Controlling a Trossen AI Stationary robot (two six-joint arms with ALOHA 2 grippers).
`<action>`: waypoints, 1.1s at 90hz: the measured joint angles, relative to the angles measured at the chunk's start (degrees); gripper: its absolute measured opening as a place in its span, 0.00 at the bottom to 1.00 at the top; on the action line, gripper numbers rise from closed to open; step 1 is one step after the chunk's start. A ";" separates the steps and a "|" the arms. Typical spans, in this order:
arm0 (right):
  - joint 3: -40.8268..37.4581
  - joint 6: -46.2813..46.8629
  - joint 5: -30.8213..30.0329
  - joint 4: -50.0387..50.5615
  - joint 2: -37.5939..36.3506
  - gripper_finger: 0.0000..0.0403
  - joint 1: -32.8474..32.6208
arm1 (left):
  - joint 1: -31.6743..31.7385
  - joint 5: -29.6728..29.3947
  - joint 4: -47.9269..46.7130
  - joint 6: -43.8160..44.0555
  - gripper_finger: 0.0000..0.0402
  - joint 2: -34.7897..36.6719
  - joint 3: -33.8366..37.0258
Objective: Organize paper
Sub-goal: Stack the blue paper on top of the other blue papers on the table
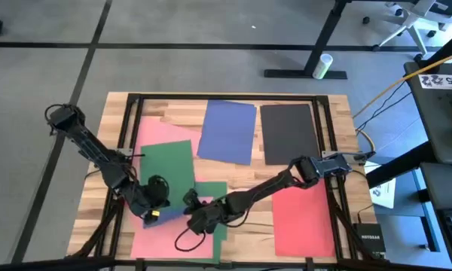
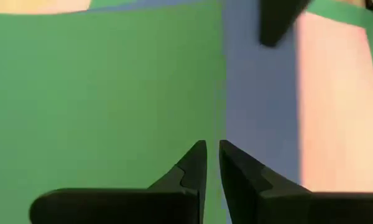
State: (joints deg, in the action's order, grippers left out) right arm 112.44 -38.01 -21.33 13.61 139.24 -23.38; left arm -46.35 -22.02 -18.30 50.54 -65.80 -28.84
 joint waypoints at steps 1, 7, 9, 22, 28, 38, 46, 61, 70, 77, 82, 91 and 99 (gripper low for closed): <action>0.28 0.01 -0.01 0.15 0.00 0.00 -0.03 | 0.00 -0.01 -0.33 0.01 0.07 0.12 -0.17; 2.36 0.02 -0.02 2.17 0.00 0.00 -0.26 | 0.00 -0.04 -2.55 0.02 0.07 0.77 -1.08; 3.19 0.02 0.00 2.98 0.00 0.00 -0.28 | -0.07 0.00 -3.22 0.02 0.07 0.92 -1.34; 7.99 0.15 -0.10 6.63 -0.02 0.00 -0.32 | -1.38 0.55 -6.51 0.00 0.07 2.31 -3.83; 10.24 0.13 -0.23 8.81 0.00 0.00 -0.28 | -1.89 0.64 -8.53 0.02 0.07 2.60 -5.02; 13.96 0.09 -0.50 11.04 -0.02 0.00 -0.24 | -2.69 -0.52 -10.61 0.02 0.07 2.69 -6.65; 17.60 0.04 -0.52 15.85 0.00 0.00 -0.24 | -3.22 -1.38 -11.37 0.02 0.07 2.69 -6.83; 22.65 0.00 -0.51 21.41 -0.16 0.00 -0.24 | -3.95 -2.26 -11.22 0.02 0.07 2.69 -6.84; 21.95 -0.86 -0.50 21.22 -1.33 0.00 -0.24 | -3.98 -2.27 -11.23 0.29 0.07 2.69 -6.84; 22.51 -0.86 -0.51 21.90 -1.84 0.00 -0.24 | -3.98 -2.27 -11.11 0.28 0.07 2.69 -6.83; 22.55 -0.86 -0.54 21.39 -2.27 0.00 -0.25 | -3.98 -2.30 -11.16 0.31 0.07 2.69 -6.82; 22.58 -0.86 -0.52 20.99 -2.51 0.00 -0.28 | -3.98 -2.30 -11.09 0.39 0.07 2.69 -6.82; 22.56 -0.86 -0.39 20.86 -2.66 0.00 -0.32 | -3.98 -2.27 -11.11 0.46 0.07 2.69 -6.82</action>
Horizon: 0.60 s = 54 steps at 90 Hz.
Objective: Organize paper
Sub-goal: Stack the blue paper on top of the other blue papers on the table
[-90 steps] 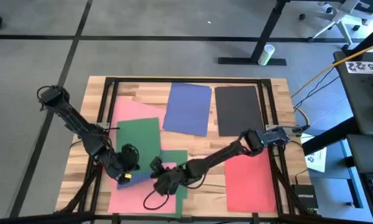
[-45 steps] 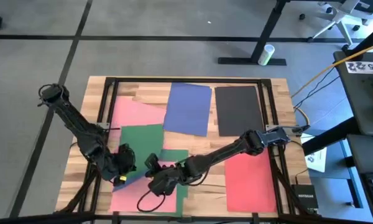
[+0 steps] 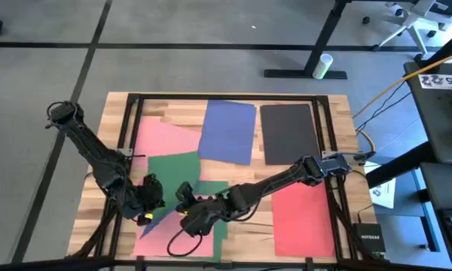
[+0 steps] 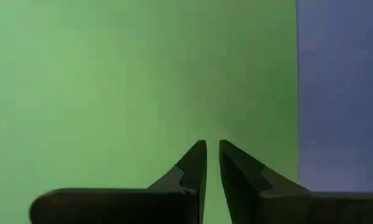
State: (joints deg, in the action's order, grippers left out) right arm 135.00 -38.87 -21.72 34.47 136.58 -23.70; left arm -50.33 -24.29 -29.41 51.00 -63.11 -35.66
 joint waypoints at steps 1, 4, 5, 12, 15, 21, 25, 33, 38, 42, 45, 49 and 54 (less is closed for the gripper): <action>0.00 0.00 0.07 -0.10 -0.02 0.00 0.00 | 0.00 0.00 0.00 0.00 0.07 0.00 0.00; 0.00 -0.02 0.09 -0.33 -0.11 0.00 0.00 | 0.00 -0.02 -0.04 0.00 0.07 0.00 0.00; 0.00 -0.02 0.03 -0.34 -0.17 0.00 -0.01 | 0.00 -0.02 -0.04 0.01 0.07 0.00 0.00; 0.00 -0.18 -0.27 -0.34 -0.73 0.00 -0.23 | -0.05 -0.02 -0.05 0.19 0.07 0.00 0.00; 0.00 -0.22 -0.61 -0.44 -0.88 0.00 -0.31 | -0.09 0.00 -0.09 0.20 0.07 0.00 0.00; 0.00 -0.44 -1.32 -0.30 -1.39 0.00 -0.42 | -0.56 -0.02 -0.11 0.09 0.07 0.00 0.00; 0.00 -0.46 -1.62 -0.48 -1.59 0.00 -0.44 | -0.84 -0.02 -0.06 0.04 0.07 0.00 0.00; 0.00 -0.48 -2.60 0.07 -2.42 0.00 -0.70 | -1.89 -0.31 -0.17 0.81 0.07 0.00 0.00; 0.00 -0.56 -3.58 0.39 -3.27 0.00 -0.85 | -2.52 -0.91 -0.12 1.31 0.07 0.00 0.00; 0.00 -0.58 -4.31 1.07 -3.96 0.00 -1.05 | -3.10 -1.49 -0.15 1.60 0.07 0.00 0.00; 0.00 -0.59 -4.67 1.67 -4.61 0.00 -1.06 | -3.54 -1.96 -0.06 1.71 0.07 0.00 0.00; 0.00 -0.49 -5.48 3.01 -5.41 0.00 -1.09 | -4.11 -2.62 -0.04 2.21 0.07 0.00 0.00; 0.00 -0.14 -6.50 4.36 -6.41 0.00 -1.11 | -4.66 -3.19 -0.05 2.66 0.07 0.00 0.00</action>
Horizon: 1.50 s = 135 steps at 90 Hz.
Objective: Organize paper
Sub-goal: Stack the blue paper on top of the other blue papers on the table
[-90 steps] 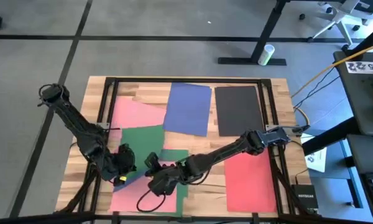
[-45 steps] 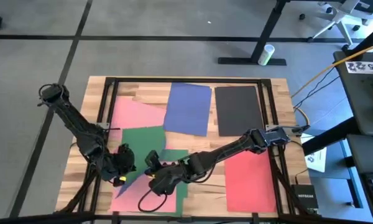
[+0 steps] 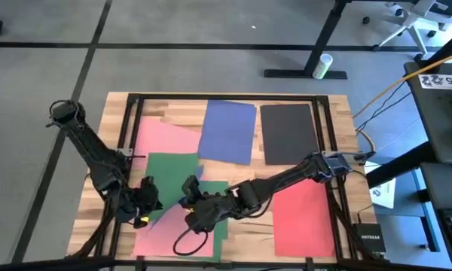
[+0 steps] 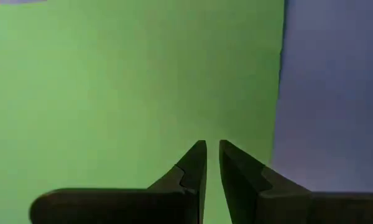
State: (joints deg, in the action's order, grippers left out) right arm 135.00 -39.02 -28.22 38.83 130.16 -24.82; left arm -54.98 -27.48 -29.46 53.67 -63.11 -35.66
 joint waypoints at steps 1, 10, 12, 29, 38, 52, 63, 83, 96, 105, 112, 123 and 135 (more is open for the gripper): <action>0.00 0.04 -0.25 0.31 -0.22 0.00 0.00 | -0.10 -0.06 -0.03 0.07 0.07 0.00 0.00; 0.00 1.42 -1.53 2.99 -2.08 0.00 -0.01 | -0.74 -0.44 0.05 0.68 0.07 0.00 0.00; 0.00 1.57 -1.79 3.56 -2.51 0.00 0.00 | -0.88 -0.62 -0.04 1.01 0.07 0.00 0.00; 0.00 2.95 -5.41 7.89 -5.70 0.00 0.00 | -1.22 -1.25 0.01 1.47 0.07 0.00 0.00; 0.00 3.25 -7.57 10.58 -6.84 0.00 0.03 | -1.27 -1.29 0.03 1.49 0.07 -0.02 0.00; 0.00 5.06 -10.75 13.97 -8.84 0.00 0.04 | -1.27 -1.32 0.09 2.02 0.07 -0.02 0.00; 0.00 5.74 -12.36 15.98 -9.57 0.00 0.09 | -1.24 -1.32 0.12 2.10 0.07 -0.02 0.00; 0.00 7.02 -12.77 18.45 -12.09 0.00 0.68 | -1.24 -1.41 0.17 2.21 0.07 -0.02 0.00; 0.00 9.33 -12.75 20.62 -13.88 0.00 2.03 | -1.23 -1.42 0.41 2.19 0.07 -0.02 0.00; 0.00 10.42 -12.53 21.88 -15.27 0.00 3.43 | -1.23 -1.42 0.37 2.19 0.07 -0.04 0.00; 0.01 12.31 -10.46 23.24 -16.15 0.00 4.94 | -1.24 -1.41 0.38 2.17 0.07 -0.04 0.00; 0.00 15.06 -8.40 25.51 -16.77 0.00 7.64 | -1.22 -1.42 0.37 2.12 0.07 -0.04 0.00; -0.02 17.25 -6.00 27.06 -17.28 0.00 10.90 | -1.24 -1.40 0.48 2.11 0.07 -0.04 0.00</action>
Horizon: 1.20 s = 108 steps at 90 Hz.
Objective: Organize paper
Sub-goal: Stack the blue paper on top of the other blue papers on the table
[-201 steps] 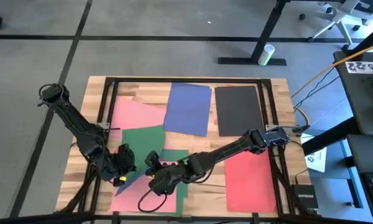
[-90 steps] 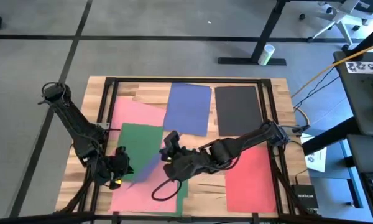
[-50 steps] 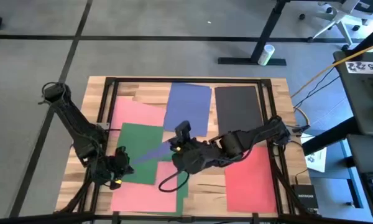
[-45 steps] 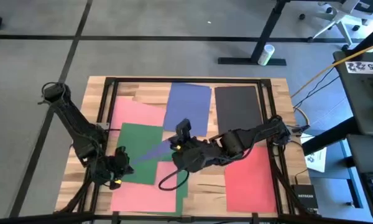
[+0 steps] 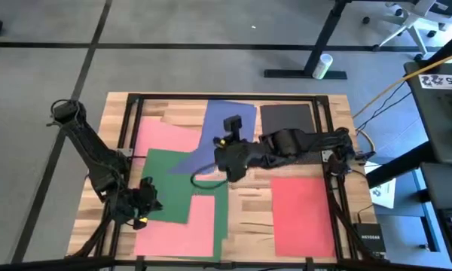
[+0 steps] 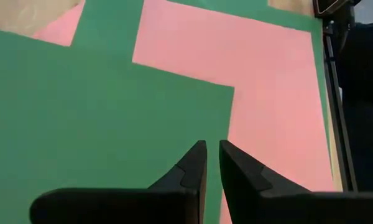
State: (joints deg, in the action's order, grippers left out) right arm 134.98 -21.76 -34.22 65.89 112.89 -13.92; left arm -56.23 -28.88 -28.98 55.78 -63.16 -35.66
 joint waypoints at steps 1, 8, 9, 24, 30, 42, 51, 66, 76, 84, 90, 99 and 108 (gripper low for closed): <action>0.01 0.18 0.23 0.09 -0.02 0.00 0.28 | 0.00 0.00 0.02 0.01 0.07 0.00 0.00; 0.02 0.62 2.25 0.83 -0.32 0.00 2.20 | 0.02 0.00 0.03 0.23 0.07 0.00 0.00; 0.02 0.62 2.54 0.86 -0.33 0.00 2.45 | 0.02 0.00 0.02 0.23 0.07 0.00 0.00; 0.02 0.75 6.41 0.71 -0.34 0.00 6.36 | -0.02 0.00 0.03 0.43 0.07 0.00 0.00; 0.02 0.94 7.61 0.65 -0.34 0.00 7.90 | -0.02 0.00 0.03 0.43 0.07 0.00 0.00; 0.02 2.51 11.01 0.42 -0.34 0.00 11.27 | 0.02 0.01 0.01 0.43 0.07 0.00 0.00; 0.02 3.55 11.39 0.39 -0.34 0.00 13.59 | 0.02 0.01 0.01 0.43 0.07 0.00 0.01; 0.02 6.62 11.35 -0.54 -0.34 0.00 16.94 | 0.02 0.01 0.01 0.43 0.07 -0.04 0.01; 0.02 9.00 11.28 -2.90 -0.34 0.00 18.70 | 0.02 0.01 -0.04 0.40 0.07 -0.04 0.00; 0.02 10.61 10.64 -5.27 -0.34 0.00 19.71 | 0.02 0.02 -0.02 0.43 0.07 -0.04 0.00; 0.02 11.91 9.84 -6.64 -0.34 0.00 20.24 | 0.02 0.02 -0.04 0.43 0.07 -0.04 0.00; 0.02 13.50 7.84 -7.46 -0.34 0.00 21.01 | 0.02 0.00 -0.02 0.43 0.07 -0.04 0.00; 0.02 16.64 5.72 -7.40 -0.34 0.00 22.09 | 0.00 0.01 -0.02 0.42 0.07 -0.04 0.00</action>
State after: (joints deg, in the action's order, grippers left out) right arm 135.00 -5.13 -28.50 58.49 112.55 8.17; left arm -56.23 -28.88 -28.99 56.20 -63.20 -35.66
